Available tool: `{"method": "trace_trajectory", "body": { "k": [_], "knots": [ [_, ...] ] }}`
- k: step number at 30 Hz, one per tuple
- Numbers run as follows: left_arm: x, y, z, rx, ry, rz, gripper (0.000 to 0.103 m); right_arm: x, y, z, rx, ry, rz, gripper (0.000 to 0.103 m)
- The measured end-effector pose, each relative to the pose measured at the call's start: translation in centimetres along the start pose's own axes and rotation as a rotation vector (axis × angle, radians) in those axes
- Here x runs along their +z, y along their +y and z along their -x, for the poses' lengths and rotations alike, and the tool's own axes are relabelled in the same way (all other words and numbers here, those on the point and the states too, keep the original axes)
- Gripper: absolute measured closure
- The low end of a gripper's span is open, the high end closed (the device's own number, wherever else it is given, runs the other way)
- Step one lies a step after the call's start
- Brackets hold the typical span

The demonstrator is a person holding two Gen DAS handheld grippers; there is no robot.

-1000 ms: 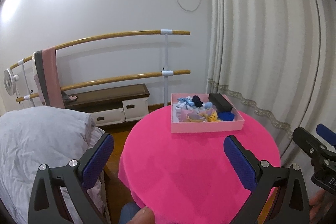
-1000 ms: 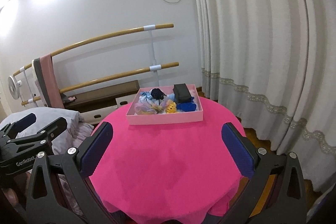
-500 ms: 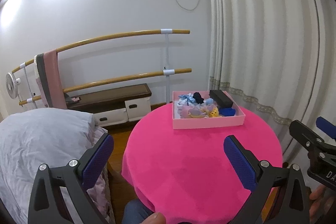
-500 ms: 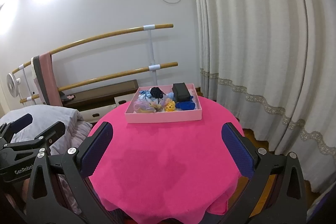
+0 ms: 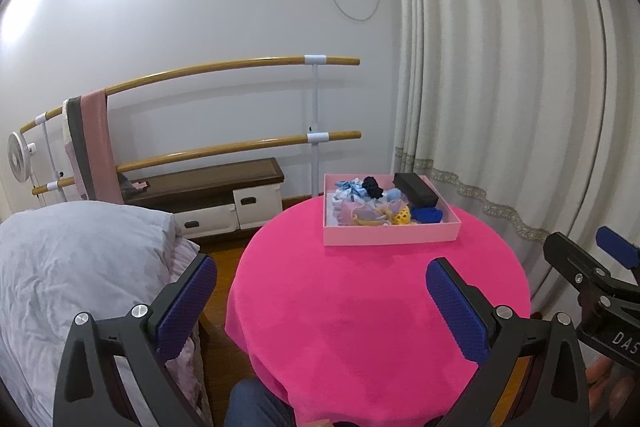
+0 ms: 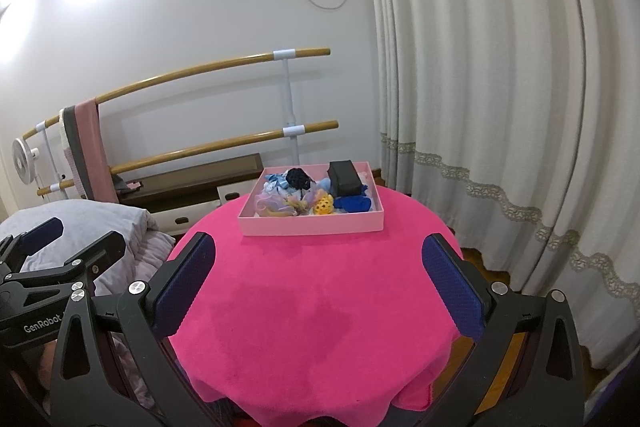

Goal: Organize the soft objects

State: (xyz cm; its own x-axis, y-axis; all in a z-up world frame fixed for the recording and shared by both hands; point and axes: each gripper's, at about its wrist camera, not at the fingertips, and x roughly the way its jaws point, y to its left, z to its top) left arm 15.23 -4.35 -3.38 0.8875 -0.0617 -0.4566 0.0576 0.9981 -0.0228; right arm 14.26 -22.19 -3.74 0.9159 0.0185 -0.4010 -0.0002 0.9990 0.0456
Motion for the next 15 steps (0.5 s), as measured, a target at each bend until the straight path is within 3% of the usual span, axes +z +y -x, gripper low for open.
{"method": "trace_trajectory", "body": {
  "k": [15],
  "knots": [
    [-0.2, -0.15, 0.15, 0.0, -0.009, 0.013, 0.0, -0.01, 0.12, 0.35, 0.001, -0.009, 0.003, 0.0]
  ]
}}
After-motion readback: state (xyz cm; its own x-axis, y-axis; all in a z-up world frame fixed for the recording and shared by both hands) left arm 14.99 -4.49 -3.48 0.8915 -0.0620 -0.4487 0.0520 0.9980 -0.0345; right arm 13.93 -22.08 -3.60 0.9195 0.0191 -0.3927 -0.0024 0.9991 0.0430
